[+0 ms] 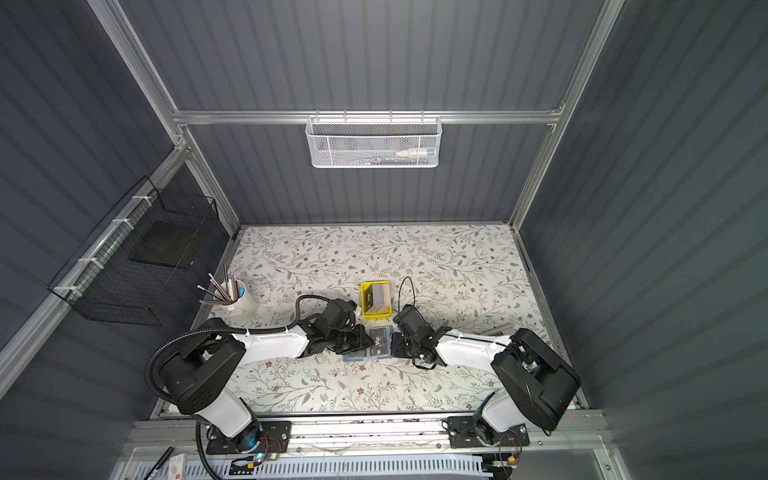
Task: Insert credit cards into a card holder
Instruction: Insert the credit card into the card slot.
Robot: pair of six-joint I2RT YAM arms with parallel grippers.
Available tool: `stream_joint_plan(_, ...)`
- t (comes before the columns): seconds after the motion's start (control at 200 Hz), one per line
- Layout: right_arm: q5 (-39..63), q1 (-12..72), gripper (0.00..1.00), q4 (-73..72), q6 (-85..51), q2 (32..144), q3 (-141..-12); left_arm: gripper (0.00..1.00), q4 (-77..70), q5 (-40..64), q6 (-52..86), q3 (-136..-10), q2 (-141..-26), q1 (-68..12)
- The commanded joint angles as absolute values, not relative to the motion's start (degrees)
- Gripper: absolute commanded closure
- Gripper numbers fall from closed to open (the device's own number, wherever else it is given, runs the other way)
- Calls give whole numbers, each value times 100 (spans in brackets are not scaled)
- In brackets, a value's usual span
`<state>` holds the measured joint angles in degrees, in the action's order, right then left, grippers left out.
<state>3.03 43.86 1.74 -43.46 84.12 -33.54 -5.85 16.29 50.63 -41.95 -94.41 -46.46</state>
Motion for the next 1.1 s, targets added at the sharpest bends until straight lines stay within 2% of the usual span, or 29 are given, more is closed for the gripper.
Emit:
stream_joint_plan(0.0, 220, 4396, 84, 241, -4351, 8482, -3337, 85, -575, 1671, 5135, -4177, -9536, -4680)
stream_joint_plan(0.46, 228, 4404, 84, 233, -4351, 8503, -3344, 85, -158, 1456, 5036, -4288, -9457, -4694)
stream_joint_plan(1.096, 224, 4410, 84, 198, -4374, 8499, -3302, 86, -703, 1730, 5220, -4149, -9562, -4720)
